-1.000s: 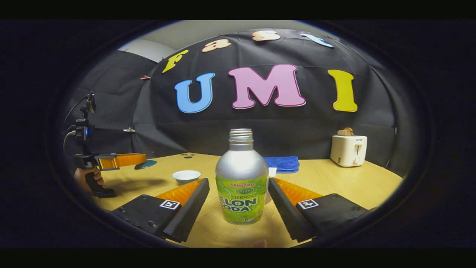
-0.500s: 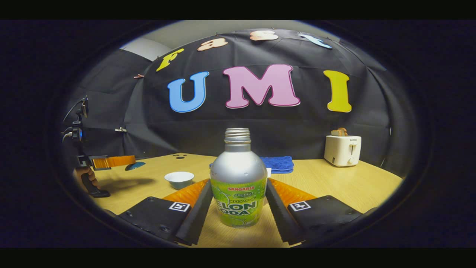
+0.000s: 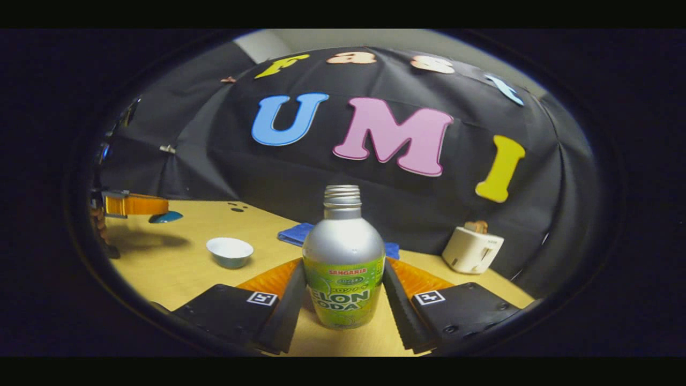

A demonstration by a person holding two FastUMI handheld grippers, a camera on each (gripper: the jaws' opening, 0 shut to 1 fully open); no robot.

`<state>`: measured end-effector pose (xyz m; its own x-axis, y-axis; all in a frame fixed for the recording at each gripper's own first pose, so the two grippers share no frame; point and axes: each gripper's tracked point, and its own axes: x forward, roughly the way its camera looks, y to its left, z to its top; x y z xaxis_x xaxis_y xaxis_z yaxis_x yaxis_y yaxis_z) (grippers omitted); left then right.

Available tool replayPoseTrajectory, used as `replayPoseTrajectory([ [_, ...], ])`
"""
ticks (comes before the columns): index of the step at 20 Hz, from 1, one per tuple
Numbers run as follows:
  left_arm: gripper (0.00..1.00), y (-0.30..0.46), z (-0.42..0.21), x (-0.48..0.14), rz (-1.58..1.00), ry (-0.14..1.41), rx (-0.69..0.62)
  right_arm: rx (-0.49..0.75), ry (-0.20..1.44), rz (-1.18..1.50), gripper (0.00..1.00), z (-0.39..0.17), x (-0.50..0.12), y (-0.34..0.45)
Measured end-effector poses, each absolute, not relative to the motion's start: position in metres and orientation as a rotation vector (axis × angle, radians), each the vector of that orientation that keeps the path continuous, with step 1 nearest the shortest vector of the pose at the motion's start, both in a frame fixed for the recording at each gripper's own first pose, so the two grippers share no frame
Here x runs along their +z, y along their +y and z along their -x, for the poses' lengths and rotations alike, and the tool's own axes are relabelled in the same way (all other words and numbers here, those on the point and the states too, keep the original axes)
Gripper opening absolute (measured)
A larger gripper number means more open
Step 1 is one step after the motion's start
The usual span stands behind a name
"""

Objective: Open the teacup lid with one hand, grasp the water bottle and pour water into the teacup with the other hand; after pouring, place the water bottle on the coaster and then close the teacup lid.

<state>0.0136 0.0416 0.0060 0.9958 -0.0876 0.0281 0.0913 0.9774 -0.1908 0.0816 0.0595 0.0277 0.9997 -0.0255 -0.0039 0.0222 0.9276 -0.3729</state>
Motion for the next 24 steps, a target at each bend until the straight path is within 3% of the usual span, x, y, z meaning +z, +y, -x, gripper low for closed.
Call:
replayPoseTrajectory([
  [3,0.31,0.041,-0.013,0.008,0.198,-0.021,-0.096,-0.029,0.033,0.593,0.73,-0.099,0.038,0.066],
  [4,0.31,0.041,-0.015,0.007,0.199,-0.022,-0.096,-0.029,0.038,0.661,0.77,-0.102,0.042,0.069],
  [6,0.31,0.041,-0.014,0.007,0.199,-0.022,-0.095,-0.028,0.034,0.811,0.73,-0.109,0.045,0.072],
  [7,0.31,0.04,-0.014,0.007,0.197,-0.019,-0.097,-0.023,0.032,0.879,0.77,-0.111,0.046,0.075],
  [8,0.31,0.04,-0.014,0.004,0.195,-0.014,-0.096,-0.015,0.03,0.937,0.73,-0.113,0.044,0.079],
  [13,0.31,0.04,-0.014,0.005,0.199,-0.015,-0.096,0.02,0.004,1.191,0.77,-0.127,0.037,0.097],
  [24,0.31,0.04,-0.015,0.003,0.197,-0.005,-0.093,0.103,0.022,1.56,0.77,-0.148,0.001,0.115],
])
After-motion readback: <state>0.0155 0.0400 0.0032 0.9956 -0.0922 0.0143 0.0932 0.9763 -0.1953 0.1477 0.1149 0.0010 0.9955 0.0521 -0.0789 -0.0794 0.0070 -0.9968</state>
